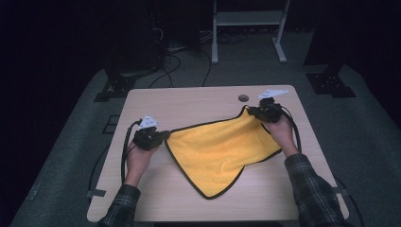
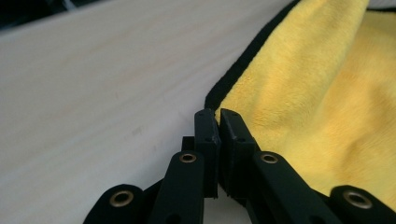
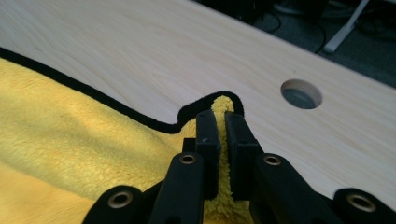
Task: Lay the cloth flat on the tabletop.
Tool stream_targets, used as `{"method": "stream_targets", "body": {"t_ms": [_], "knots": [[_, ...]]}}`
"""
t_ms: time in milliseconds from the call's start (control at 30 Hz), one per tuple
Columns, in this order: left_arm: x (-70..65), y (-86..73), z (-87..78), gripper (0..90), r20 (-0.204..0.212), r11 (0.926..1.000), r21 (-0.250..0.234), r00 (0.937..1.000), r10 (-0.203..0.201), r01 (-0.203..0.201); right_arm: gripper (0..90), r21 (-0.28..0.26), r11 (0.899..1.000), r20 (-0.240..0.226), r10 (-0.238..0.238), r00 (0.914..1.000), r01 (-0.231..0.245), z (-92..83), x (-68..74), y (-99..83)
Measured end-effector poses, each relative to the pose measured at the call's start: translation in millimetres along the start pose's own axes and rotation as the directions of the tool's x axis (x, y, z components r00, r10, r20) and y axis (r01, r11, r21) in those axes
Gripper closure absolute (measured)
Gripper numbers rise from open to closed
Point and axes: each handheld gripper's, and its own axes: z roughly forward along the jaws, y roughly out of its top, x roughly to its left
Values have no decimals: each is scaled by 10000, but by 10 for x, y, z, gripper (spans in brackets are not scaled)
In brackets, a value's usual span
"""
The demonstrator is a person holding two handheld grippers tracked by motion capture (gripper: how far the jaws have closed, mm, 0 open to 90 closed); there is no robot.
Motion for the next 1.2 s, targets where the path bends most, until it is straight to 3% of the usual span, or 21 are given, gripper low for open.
{"method": "stream_targets", "body": {"t_ms": [200, 333, 500, 567, 600, 733, 933, 1000, 1200], "knots": [[68, 351, -113, 861, -266, 9961, -819, 9992, 314, -335, 846, -1069, 9941, 253, -142, 9996, 168, -454, 3, 96], [135, 670, -174, 863, -574, 9894, -1313, 9968, 549, -621, 846, -1262, 9920, 359, -11, 9994, 56, -525, -56, 204], [210, 1127, -366, 863, -1090, 9738, -2047, 9910, 775, -987, 846, -1872, 9823, 665, 94, 9977, 32, -622, -134, 485], [213, 1272, -483, 863, -1324, 9639, -2399, 9875, 858, -1159, 846, -2250, 9742, 769, -14, 9970, 187, -702, -125, 615], [210, 1355, -572, 863, -1416, 9562, -2647, 9858, 898, -1251, 846, -2679, 9628, 854, -132, 9963, 357, -785, -104, 712], [196, 1339, -590, 863, -1395, 9566, -2620, 9858, 931, -1274, 845, -2997, 9527, 910, -243, 9956, 506, -856, -78, 755], [199, 1032, -315, 863, -924, 9750, -2039, 9932, 712, -889, 843, -2506, 9679, 590, -55, 9982, 201, -700, -49, 445], [184, 947, -248, 862, -711, 9780, -1959, 9957, 586, -715, 842, -2174, 9761, 401, 47, 9992, 42, -614, -24, 266], [93, 742, -137, 862, -155, 9835, -1723, 9985, 523, -542, 840, -1920, 9814, 244, -2, 9997, 49, -590, 53, 49]]}}
